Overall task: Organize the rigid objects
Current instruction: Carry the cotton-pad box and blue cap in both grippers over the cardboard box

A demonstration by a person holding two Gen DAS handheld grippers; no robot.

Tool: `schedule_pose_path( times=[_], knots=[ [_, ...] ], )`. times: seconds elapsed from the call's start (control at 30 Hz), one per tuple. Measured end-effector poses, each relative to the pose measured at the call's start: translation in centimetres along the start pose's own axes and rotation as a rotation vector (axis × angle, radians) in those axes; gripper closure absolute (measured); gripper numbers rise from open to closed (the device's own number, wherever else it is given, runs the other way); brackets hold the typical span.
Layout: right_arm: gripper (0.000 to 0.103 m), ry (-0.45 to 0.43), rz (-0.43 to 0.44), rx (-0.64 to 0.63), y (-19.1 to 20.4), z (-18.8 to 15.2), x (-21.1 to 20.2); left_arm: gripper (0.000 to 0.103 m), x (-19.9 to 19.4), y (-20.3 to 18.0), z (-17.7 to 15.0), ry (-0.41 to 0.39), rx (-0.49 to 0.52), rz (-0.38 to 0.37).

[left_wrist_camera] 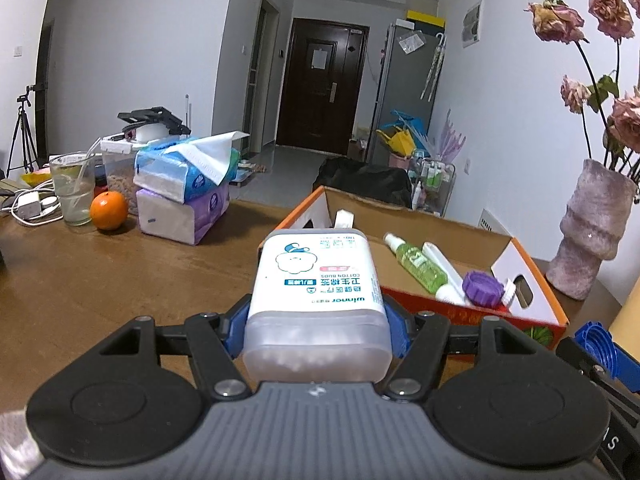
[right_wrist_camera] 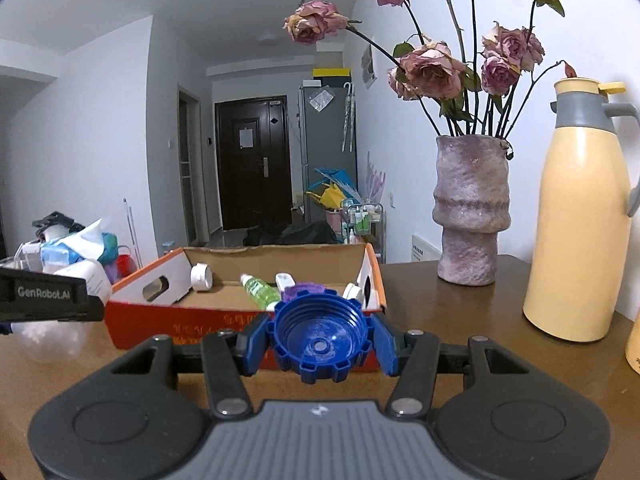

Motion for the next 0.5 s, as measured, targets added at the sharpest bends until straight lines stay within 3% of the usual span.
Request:
schedule_pose_path(
  times=[0.5],
  knots=[
    [0.05, -0.007, -0.015, 0.033, -0.6, 1.8, 4.9, 0.036, 3.8, -2.9, 2.1, -0.043, 0.015, -0.029]
  ],
)
Point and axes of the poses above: each gripper's, at about its wrist camera, not at the fingertips, and x roughly the way its jaws point, y to its left, z to its top, the point moved 4 cm from there along x, roughly the way its jaws point, and after that the axes turned 14 degrees about -x, right-handed, at the moved point
